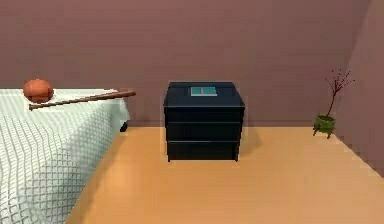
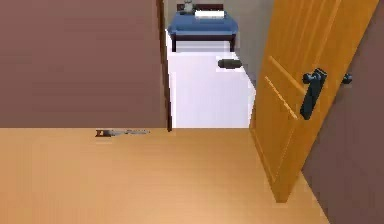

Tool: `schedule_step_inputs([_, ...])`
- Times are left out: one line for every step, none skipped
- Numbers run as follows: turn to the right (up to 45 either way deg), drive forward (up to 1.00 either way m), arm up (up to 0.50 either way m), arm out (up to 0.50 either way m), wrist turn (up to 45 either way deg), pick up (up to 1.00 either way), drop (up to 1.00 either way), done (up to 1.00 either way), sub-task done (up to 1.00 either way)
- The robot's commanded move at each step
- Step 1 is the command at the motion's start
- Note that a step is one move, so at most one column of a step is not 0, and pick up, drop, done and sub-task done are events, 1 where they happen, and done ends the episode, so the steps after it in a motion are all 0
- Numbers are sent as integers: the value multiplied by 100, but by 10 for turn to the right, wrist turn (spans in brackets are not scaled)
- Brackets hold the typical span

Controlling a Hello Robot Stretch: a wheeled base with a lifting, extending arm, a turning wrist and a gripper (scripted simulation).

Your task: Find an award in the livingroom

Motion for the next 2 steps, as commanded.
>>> schedule_step_inputs([-450,0,0,0,0,0,0,0,0])
schedule_step_inputs([-390,0,0,0,0,0,0,0,0])
